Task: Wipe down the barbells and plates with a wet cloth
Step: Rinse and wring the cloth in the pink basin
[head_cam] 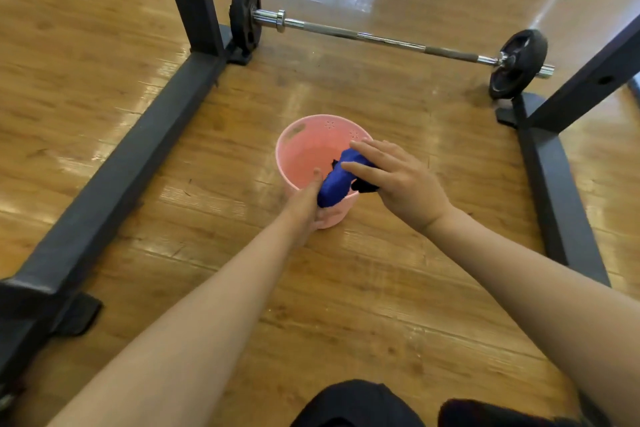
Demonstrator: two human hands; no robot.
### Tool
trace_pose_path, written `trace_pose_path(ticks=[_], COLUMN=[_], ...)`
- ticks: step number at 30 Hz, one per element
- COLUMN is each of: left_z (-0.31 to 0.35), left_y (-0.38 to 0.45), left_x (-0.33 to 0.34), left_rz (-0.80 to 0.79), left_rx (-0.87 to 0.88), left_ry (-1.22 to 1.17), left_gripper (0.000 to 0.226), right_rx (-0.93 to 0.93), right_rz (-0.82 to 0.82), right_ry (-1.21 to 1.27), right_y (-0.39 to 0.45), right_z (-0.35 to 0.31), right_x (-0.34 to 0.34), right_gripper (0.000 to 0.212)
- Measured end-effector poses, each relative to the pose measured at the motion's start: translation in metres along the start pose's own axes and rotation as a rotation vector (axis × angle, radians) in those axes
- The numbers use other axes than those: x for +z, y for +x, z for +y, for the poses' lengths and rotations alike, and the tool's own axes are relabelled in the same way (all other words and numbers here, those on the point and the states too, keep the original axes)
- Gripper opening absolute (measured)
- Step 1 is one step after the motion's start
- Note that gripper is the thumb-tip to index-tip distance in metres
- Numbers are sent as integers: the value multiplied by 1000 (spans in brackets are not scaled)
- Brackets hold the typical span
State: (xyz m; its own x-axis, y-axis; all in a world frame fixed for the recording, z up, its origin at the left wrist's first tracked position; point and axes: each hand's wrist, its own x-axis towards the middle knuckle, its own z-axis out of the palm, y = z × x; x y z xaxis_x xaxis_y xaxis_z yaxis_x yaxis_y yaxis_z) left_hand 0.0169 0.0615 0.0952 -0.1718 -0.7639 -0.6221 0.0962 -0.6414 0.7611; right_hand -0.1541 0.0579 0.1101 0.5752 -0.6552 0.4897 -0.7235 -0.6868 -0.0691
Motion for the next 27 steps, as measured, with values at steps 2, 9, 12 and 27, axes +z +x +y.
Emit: trace_pose_path(ticks=[2, 9, 12, 27], left_z=[-4, -6, -4, 34], left_y=[9, 37, 42, 37], left_x=[1, 10, 8, 15], left_rz=[-14, 227, 290, 170], left_rx=[33, 328, 372, 631], left_ry=[-83, 7, 54, 453], left_gripper=[30, 17, 16, 14], right_rx=[-49, -47, 25, 802], right_rz=[-8, -3, -16, -137], right_ry=[-39, -114, -56, 703], right_y=[-2, -26, -31, 37], right_z=[5, 29, 30, 25], right_x=[3, 23, 33, 20], right_gripper=[40, 40, 44, 32])
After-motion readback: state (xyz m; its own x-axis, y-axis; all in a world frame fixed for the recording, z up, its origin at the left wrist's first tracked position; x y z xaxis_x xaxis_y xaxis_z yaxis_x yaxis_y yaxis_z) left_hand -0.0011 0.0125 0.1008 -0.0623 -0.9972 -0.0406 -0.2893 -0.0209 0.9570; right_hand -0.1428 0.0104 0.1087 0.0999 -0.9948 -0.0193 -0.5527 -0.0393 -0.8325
